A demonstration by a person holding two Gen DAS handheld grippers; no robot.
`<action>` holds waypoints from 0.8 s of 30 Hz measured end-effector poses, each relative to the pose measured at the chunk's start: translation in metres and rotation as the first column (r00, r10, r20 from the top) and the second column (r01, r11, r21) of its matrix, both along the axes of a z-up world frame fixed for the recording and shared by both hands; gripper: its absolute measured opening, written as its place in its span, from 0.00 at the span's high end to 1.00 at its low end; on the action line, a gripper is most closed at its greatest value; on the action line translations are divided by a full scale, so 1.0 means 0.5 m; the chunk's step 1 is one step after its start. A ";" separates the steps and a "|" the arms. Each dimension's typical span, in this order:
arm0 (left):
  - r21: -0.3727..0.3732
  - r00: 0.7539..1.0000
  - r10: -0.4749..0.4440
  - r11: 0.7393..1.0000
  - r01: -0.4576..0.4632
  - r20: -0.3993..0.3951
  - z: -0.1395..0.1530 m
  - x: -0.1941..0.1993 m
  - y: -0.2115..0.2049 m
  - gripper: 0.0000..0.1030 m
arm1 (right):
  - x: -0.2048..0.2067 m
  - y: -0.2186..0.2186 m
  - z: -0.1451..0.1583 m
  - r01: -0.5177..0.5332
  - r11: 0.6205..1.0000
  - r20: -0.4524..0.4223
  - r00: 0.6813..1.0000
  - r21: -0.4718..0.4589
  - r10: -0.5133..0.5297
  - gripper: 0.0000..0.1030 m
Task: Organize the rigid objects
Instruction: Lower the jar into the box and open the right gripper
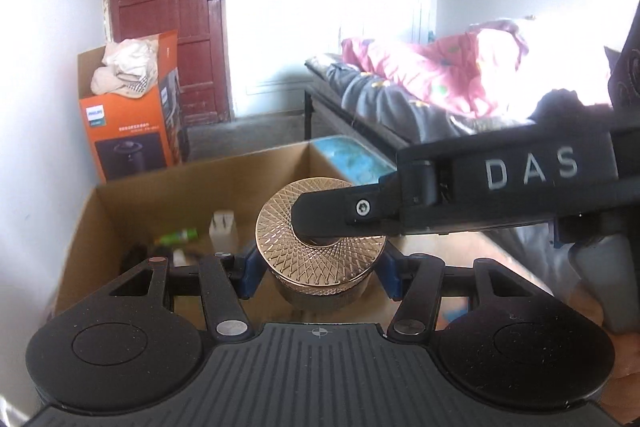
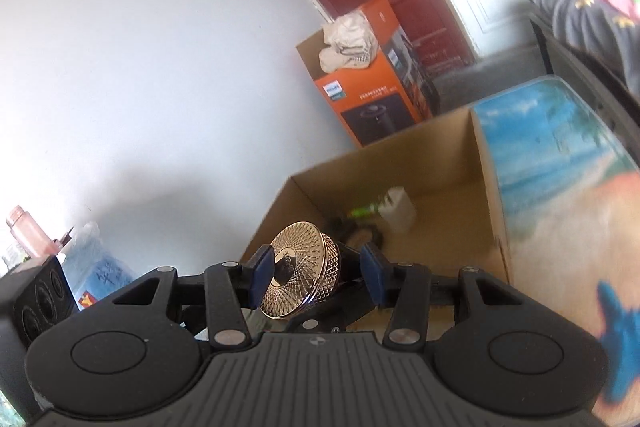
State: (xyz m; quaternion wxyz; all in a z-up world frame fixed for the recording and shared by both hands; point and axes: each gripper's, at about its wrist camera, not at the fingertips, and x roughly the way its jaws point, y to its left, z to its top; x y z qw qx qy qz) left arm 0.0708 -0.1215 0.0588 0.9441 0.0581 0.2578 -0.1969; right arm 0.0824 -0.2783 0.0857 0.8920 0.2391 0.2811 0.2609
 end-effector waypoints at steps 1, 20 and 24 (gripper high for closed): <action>-0.006 1.000 -0.001 1.000 0.001 -0.013 0.007 0.023 -0.001 0.45 | 0.021 -0.001 0.008 -0.003 1.000 -0.002 1.000 -0.009 0.003 0.51; -0.072 0.901 0.054 0.993 -0.094 -0.430 -0.102 0.380 -0.010 0.45 | 0.402 0.001 -0.097 -0.128 0.981 -0.284 0.955 -0.145 0.083 0.50; -0.080 0.885 0.063 0.990 -0.112 -0.461 -0.111 0.405 -0.004 0.45 | 0.425 0.011 -0.099 -0.153 0.969 -0.276 0.956 -0.193 0.096 0.50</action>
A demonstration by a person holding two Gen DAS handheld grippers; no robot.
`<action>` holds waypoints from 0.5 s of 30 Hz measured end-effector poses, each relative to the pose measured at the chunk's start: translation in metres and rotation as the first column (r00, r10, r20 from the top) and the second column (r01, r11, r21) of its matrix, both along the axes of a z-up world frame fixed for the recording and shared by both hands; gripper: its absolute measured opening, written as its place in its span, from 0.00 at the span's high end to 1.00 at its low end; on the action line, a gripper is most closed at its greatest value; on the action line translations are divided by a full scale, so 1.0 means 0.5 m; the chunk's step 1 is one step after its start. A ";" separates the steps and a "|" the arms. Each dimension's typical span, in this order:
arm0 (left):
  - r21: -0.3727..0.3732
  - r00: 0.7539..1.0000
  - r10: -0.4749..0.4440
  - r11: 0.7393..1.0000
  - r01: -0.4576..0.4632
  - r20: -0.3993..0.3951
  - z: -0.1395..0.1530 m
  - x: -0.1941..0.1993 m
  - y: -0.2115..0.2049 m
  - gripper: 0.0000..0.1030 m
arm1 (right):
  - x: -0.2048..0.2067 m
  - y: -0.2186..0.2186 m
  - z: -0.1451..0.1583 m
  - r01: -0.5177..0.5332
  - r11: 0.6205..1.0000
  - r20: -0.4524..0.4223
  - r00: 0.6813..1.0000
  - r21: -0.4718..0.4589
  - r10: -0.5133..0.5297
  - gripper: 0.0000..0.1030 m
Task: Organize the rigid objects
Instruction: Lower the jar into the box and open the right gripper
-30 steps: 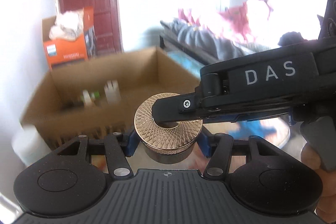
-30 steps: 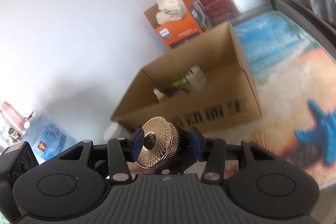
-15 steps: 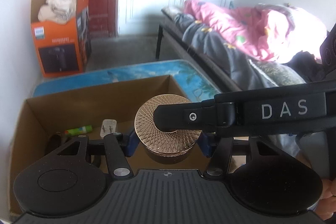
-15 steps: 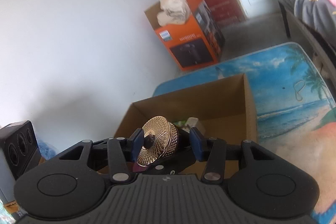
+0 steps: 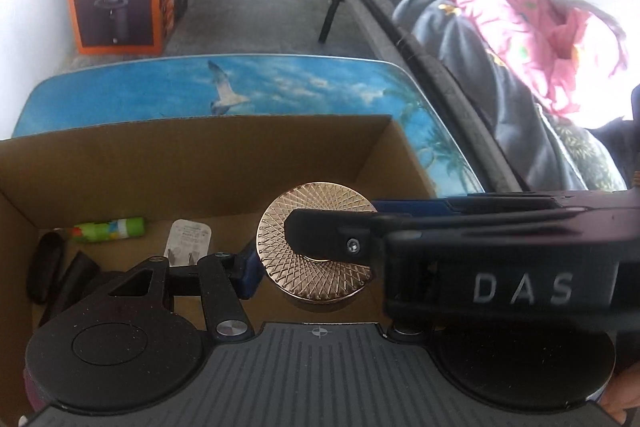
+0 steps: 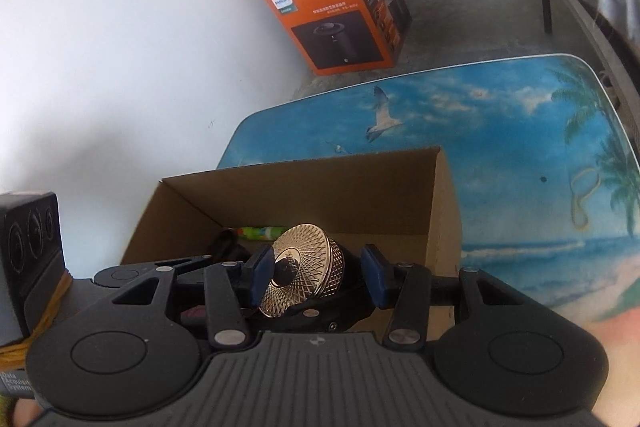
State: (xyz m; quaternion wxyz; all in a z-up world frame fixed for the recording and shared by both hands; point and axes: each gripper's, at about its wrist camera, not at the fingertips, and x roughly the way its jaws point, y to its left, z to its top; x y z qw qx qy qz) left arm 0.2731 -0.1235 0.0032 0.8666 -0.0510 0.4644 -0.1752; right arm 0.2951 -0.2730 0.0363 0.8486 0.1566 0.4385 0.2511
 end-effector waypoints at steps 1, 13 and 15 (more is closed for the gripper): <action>0.000 1.000 0.003 1.000 -0.003 -0.003 -0.001 0.004 0.000 0.45 | 0.005 0.002 0.001 -0.003 1.000 0.004 1.000 -0.006 0.003 0.51; 0.013 0.999 0.003 1.000 -0.002 -0.045 -0.015 0.053 -0.019 0.44 | 0.046 0.019 0.009 -0.036 0.997 0.042 0.998 -0.076 0.039 0.52; 0.012 0.999 0.000 1.000 0.000 -0.052 -0.020 0.057 -0.020 0.44 | 0.048 0.022 0.009 -0.040 0.996 0.050 0.998 -0.085 0.045 0.52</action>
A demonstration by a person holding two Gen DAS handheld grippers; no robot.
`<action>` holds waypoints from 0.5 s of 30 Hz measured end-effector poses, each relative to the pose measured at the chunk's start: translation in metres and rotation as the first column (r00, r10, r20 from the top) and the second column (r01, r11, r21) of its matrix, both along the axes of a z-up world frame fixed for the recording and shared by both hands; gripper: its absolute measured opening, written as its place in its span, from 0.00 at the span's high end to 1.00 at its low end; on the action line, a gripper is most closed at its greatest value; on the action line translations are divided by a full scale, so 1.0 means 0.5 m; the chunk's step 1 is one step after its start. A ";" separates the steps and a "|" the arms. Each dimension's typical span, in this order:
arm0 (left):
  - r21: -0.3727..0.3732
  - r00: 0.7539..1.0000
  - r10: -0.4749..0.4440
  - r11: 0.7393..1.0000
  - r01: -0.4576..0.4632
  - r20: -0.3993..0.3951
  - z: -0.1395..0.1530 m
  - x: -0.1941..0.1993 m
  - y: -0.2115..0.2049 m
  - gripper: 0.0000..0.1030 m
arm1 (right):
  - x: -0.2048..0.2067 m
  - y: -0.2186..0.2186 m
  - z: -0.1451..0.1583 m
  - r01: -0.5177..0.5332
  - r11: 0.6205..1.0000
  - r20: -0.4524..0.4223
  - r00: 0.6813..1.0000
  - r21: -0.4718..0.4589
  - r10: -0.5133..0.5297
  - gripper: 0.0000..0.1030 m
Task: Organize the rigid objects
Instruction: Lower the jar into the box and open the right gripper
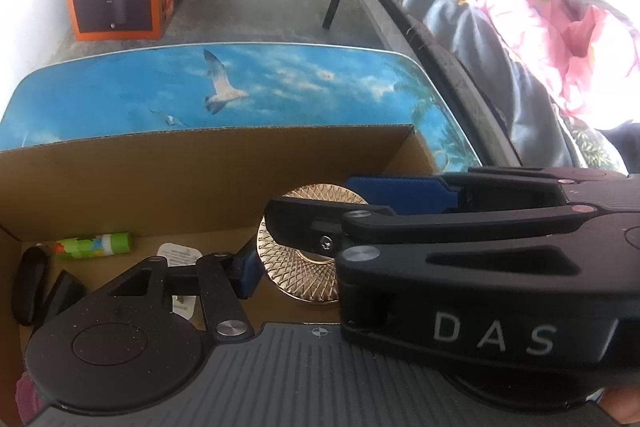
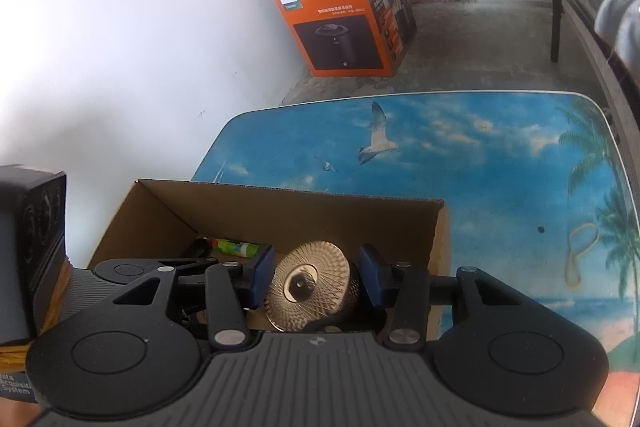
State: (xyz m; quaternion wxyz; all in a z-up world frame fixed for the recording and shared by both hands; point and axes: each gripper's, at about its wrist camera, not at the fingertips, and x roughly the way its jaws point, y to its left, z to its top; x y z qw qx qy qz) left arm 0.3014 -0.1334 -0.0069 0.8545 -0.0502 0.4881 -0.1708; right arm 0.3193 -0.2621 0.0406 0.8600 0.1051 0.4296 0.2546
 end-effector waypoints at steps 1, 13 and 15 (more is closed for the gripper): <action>0.004 1.000 0.003 1.000 -0.003 -0.006 -0.004 0.003 -0.001 0.43 | 0.001 0.001 0.000 -0.001 1.000 0.005 1.000 -0.006 0.001 0.52; -0.001 1.000 0.012 1.000 -0.012 0.016 0.009 -0.003 0.006 0.34 | -0.003 -0.015 -0.002 0.010 0.998 0.008 1.000 0.068 -0.010 0.52; -0.005 1.000 0.010 1.000 -0.010 0.029 0.021 -0.017 0.008 0.30 | -0.017 -0.025 0.004 0.019 0.995 0.012 1.000 0.096 -0.021 0.52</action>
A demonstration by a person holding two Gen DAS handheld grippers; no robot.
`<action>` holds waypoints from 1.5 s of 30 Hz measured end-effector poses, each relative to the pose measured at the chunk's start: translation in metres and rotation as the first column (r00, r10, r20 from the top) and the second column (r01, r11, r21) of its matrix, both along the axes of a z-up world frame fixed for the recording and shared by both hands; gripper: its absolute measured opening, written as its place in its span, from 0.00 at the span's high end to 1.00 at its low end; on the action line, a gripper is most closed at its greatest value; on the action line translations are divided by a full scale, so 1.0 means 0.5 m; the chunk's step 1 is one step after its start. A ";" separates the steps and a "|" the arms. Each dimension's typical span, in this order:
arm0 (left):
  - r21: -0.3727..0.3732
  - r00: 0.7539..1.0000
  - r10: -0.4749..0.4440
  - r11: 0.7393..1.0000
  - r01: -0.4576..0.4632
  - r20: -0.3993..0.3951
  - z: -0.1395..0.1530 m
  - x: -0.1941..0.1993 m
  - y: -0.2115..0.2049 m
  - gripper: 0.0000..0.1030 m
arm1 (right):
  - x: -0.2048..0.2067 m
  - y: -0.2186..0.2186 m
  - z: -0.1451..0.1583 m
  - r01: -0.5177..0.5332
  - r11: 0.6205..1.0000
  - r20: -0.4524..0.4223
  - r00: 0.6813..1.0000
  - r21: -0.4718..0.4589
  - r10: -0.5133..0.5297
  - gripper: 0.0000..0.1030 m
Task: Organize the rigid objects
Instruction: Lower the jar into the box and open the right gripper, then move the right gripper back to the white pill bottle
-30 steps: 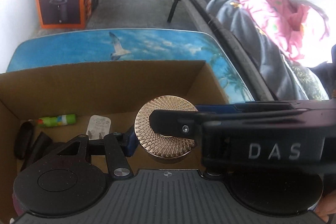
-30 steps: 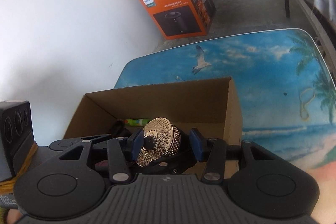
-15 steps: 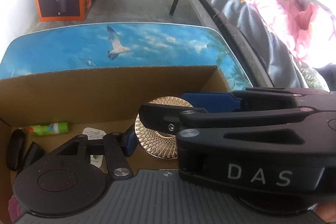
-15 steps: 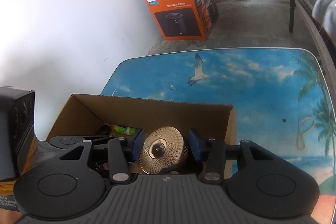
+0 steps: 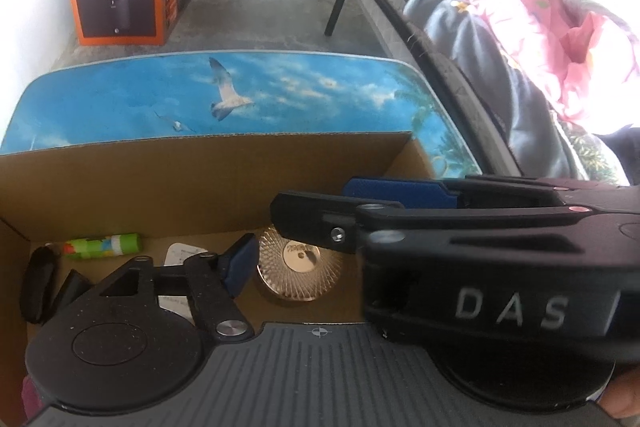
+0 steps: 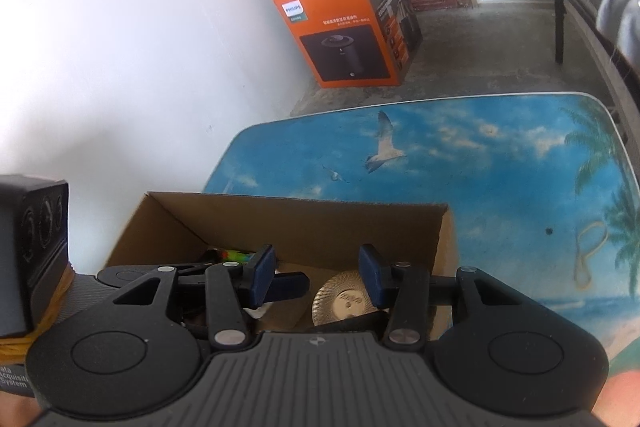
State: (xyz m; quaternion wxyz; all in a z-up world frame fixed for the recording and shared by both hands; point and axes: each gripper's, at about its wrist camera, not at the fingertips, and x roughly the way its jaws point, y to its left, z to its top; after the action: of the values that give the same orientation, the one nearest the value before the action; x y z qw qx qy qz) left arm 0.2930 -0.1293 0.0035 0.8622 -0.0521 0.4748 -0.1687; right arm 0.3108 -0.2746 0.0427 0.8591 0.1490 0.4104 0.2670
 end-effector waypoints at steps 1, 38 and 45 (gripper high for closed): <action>-0.003 1.000 -0.003 1.000 0.003 0.008 0.008 -0.010 0.001 0.27 | -0.010 -0.006 0.006 0.004 1.000 0.006 1.000 0.017 -0.004 0.52; -0.184 0.911 0.197 0.973 -0.137 0.362 0.029 -0.539 0.305 0.00 | -0.465 0.070 0.032 0.009 0.972 0.067 0.997 0.233 -0.025 0.46; -0.080 0.874 0.279 0.959 -0.270 0.397 0.003 -0.514 0.346 0.00 | -0.406 0.204 0.005 -0.067 0.971 -0.017 0.997 0.231 0.072 0.46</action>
State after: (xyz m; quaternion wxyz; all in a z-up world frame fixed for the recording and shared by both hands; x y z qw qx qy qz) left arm 0.0359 0.0437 0.0051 0.9560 -0.0927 0.2723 -0.0570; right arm 0.1080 -0.1727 0.0452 0.8210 0.2364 0.3923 0.3408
